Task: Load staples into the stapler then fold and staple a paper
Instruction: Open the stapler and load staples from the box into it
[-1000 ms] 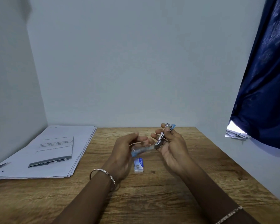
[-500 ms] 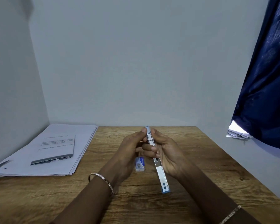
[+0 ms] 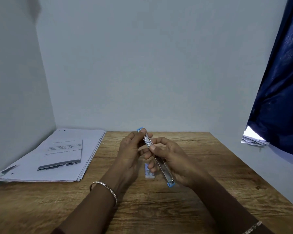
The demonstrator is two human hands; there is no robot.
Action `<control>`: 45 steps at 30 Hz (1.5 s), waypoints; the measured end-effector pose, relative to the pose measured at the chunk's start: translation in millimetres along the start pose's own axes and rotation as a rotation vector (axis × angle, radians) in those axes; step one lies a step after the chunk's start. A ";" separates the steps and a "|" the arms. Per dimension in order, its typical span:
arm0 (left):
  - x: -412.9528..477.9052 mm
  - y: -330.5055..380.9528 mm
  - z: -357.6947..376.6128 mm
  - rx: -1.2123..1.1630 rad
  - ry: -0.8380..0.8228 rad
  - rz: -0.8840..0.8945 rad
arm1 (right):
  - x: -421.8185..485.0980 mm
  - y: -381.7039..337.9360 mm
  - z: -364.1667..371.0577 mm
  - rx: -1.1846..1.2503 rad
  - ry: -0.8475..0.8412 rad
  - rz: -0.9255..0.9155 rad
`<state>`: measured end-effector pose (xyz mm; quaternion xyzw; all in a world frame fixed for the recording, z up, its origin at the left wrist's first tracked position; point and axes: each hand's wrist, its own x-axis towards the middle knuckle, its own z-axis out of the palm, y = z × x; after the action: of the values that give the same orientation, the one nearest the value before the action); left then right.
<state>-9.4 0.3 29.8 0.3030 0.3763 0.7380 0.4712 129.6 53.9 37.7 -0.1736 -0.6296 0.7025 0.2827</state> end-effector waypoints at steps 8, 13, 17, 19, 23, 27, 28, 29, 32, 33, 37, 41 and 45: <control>-3.3 -4.4 6.7 -0.088 -0.088 -0.160 | -1.7 17.4 13.0 -0.350 0.020 -0.289; -5.5 -3.2 10.5 -0.195 -0.109 -0.159 | -1.0 20.6 13.3 -0.800 0.106 -0.502; -9.7 -3.2 13.5 -0.210 -0.133 -0.214 | -3.1 19.4 14.2 -0.936 0.148 -0.524; -11.2 -4.5 16.0 -0.208 -0.133 -0.225 | -3.2 18.5 15.5 -0.976 0.178 -0.527; -9.7 -7.8 16.8 -0.223 -0.102 -0.206 | -2.3 19.3 18.7 -1.062 0.228 -0.526; -9.1 -9.9 17.0 -0.224 -0.082 -0.222 | -0.2 17.7 19.9 -1.064 0.217 -0.505; -8.4 -10.5 16.2 -0.232 -0.083 -0.230 | 0.4 16.9 19.9 -1.062 0.205 -0.496; -7.7 -10.4 15.6 -0.247 -0.082 -0.236 | 0.8 16.1 19.8 -1.061 0.191 -0.485; -5.7 -11.3 13.3 -0.297 -0.075 -0.253 | 1.2 12.9 18.2 -1.040 0.130 -0.459; -5.3 -11.6 12.8 -0.314 -0.071 -0.259 | 1.1 11.8 17.4 -1.022 0.109 -0.453; -2.9 -12.7 10.4 -0.395 -0.047 -0.265 | -0.2 6.8 13.3 -0.946 0.058 -0.457; 3.0 -6.5 2.3 -0.512 -0.042 -0.252 | -3.2 9.9 14.5 -0.977 0.065 -0.544; 3.3 -5.6 1.3 -0.495 -0.036 -0.236 | -1.3 13.5 20.5 -0.922 0.117 -0.610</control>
<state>-7.0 5.3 26.1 0.1459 0.2084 0.7420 0.6202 115.9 36.3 27.3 -0.1280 -0.8769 0.2296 0.4023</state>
